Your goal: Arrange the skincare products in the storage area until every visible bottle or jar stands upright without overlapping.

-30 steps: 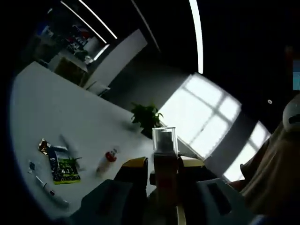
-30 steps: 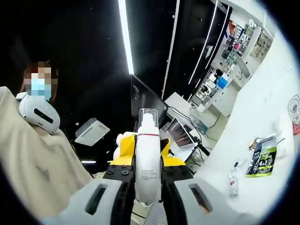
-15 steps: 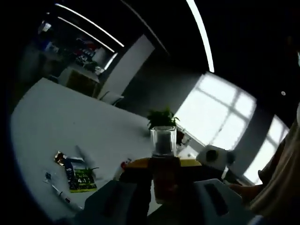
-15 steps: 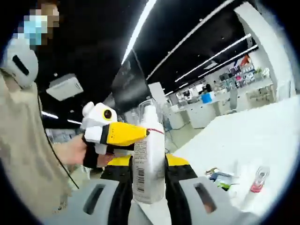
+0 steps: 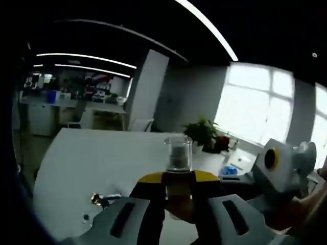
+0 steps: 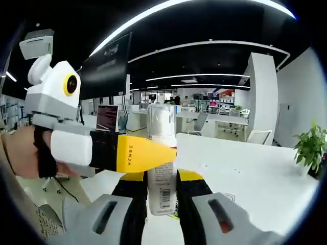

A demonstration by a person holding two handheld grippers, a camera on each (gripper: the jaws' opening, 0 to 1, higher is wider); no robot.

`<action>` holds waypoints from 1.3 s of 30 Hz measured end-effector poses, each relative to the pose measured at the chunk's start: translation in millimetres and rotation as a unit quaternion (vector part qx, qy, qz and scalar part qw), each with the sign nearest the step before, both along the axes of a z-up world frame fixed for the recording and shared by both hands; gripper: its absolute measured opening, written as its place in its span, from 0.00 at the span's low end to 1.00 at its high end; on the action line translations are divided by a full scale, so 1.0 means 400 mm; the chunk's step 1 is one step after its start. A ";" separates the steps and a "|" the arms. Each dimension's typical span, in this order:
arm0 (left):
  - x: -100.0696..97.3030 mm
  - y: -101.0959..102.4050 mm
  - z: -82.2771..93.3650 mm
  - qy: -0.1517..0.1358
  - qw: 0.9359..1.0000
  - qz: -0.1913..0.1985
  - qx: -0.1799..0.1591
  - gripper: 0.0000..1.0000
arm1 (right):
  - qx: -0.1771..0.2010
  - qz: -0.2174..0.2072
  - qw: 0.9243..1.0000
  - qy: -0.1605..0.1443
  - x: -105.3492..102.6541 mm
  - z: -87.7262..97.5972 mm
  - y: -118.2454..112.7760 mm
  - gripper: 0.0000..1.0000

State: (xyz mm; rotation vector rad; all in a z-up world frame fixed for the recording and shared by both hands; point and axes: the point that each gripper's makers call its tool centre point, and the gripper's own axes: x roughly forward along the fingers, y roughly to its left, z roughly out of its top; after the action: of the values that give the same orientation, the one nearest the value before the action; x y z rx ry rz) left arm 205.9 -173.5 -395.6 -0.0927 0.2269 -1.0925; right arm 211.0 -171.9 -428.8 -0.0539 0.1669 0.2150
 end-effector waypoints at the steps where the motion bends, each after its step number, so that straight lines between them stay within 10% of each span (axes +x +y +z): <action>1: -0.002 -0.002 0.006 -0.010 1.000 -0.001 0.001 0.15 | 0.004 -0.004 1.000 -0.005 -0.002 0.006 -0.003 0.22; 11: -0.007 -0.002 0.015 -0.018 1.000 -0.010 0.004 0.16 | 0.053 0.032 0.998 -0.021 -0.011 0.020 0.000 0.19; 14: -0.017 -0.014 0.006 -0.045 0.996 -0.067 0.023 0.17 | 0.082 0.040 0.996 -0.015 -0.013 0.010 -0.004 0.19; 16: -0.025 -0.021 0.011 -0.056 0.989 -0.138 0.004 0.19 | 0.135 0.087 0.987 -0.021 -0.024 0.016 0.013 0.19; 19: -0.058 0.001 0.004 0.024 0.973 -0.229 -0.003 0.24 | 0.168 0.188 0.967 -0.026 -0.066 0.033 0.065 0.19; 23: -0.107 0.016 0.025 -0.011 0.953 -0.304 0.007 0.28 | 0.157 0.283 0.946 -0.021 -0.109 0.049 0.108 0.19; 39: -0.130 0.024 0.079 -0.041 0.926 -0.374 0.011 0.18 | 0.112 0.370 0.922 -0.039 -0.121 0.072 0.099 0.19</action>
State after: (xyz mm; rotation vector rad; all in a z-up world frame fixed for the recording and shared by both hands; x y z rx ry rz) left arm 153.8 -163.9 -364.0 0.0694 0.2015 -1.8526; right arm 162.5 -132.5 -400.0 0.1061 0.0333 0.9861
